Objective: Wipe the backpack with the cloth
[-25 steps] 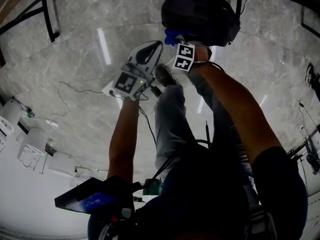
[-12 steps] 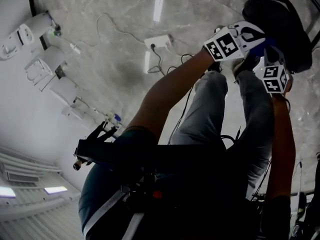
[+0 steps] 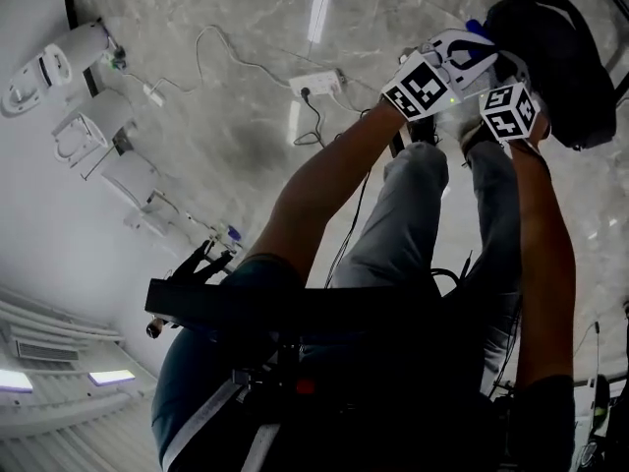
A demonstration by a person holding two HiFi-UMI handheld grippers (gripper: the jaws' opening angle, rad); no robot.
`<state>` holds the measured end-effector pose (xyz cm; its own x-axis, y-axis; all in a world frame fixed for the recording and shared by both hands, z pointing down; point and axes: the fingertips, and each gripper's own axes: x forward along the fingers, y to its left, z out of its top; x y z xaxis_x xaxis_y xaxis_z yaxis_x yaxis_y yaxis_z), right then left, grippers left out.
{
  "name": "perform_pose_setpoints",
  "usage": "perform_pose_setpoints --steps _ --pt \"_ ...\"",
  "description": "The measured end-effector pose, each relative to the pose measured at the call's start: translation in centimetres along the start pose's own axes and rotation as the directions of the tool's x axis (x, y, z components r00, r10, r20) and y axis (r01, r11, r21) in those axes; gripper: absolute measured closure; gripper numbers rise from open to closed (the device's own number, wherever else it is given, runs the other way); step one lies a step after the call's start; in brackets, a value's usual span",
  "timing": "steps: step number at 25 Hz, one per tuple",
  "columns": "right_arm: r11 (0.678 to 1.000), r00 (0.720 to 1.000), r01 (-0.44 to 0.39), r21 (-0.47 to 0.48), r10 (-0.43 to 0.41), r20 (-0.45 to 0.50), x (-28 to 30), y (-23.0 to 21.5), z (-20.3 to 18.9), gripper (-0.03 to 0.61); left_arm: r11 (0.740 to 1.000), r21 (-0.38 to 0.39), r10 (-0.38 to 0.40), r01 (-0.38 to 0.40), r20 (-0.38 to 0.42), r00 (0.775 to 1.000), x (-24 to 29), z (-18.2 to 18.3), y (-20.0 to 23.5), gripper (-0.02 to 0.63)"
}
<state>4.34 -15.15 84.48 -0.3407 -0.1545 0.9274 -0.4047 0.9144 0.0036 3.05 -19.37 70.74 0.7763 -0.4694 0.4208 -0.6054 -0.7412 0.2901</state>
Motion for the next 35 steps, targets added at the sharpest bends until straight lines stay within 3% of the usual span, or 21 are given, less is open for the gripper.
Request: perform_pose_setpoints --steps 4,9,11,15,19,21,24,29,32,35 --pt "0.998 0.999 0.017 -0.067 -0.019 -0.039 -3.2 1.1 -3.2 0.523 1.0 -0.021 0.003 -0.003 -0.005 1.0 -1.8 -0.2 1.2 0.621" --pt "0.989 0.984 0.149 -0.024 -0.151 -0.099 -10.1 -4.3 -10.0 0.523 0.999 -0.037 -0.016 0.017 0.018 1.0 -1.1 0.3 0.5 0.621" --pt "0.98 0.978 0.201 0.004 -0.2 -0.053 -11.6 -5.7 -9.0 0.523 0.999 -0.033 -0.023 0.024 0.016 1.0 -0.9 0.2 0.1 0.621" --pt "0.975 0.971 0.224 0.002 -0.223 0.085 -10.1 -5.8 -1.9 0.523 0.999 -0.036 -0.021 0.021 0.003 1.0 -1.0 -0.3 0.0 0.621" --pt "0.981 0.979 0.19 -0.036 -0.186 0.086 -5.1 -4.3 2.0 0.523 0.999 -0.041 -0.02 0.02 0.002 1.0 -1.6 -0.5 0.2 0.621" --pt "0.985 0.985 0.167 -0.049 -0.164 0.053 -3.7 -3.3 1.1 0.523 0.999 -0.047 -0.012 0.012 0.001 1.0 -2.0 -0.6 0.4 0.621" --pt "0.986 0.987 0.159 -0.047 -0.16 -0.027 -4.4 -3.3 -3.3 0.524 0.998 -0.059 -0.012 0.013 0.014 1.0 -1.8 -0.4 0.6 0.621" --pt "0.983 0.977 0.169 -0.067 -0.176 -0.116 -9.7 -4.3 -10.7 0.526 0.997 -0.076 -0.008 0.01 0.026 1.0 -1.9 0.1 0.4 0.621" --pt "0.97 0.969 0.24 -0.05 -0.242 -0.056 -14.6 -6.1 -9.8 0.526 0.998 -0.066 -0.019 0.021 0.03 0.999 -1.4 0.3 -0.1 0.621" --pt "0.948 0.946 0.316 -0.03 -0.312 0.093 -17.0 -8.3 -4.0 0.526 0.998 -0.054 -0.022 0.024 0.027 0.999 -0.7 0.2 -0.3 0.621"
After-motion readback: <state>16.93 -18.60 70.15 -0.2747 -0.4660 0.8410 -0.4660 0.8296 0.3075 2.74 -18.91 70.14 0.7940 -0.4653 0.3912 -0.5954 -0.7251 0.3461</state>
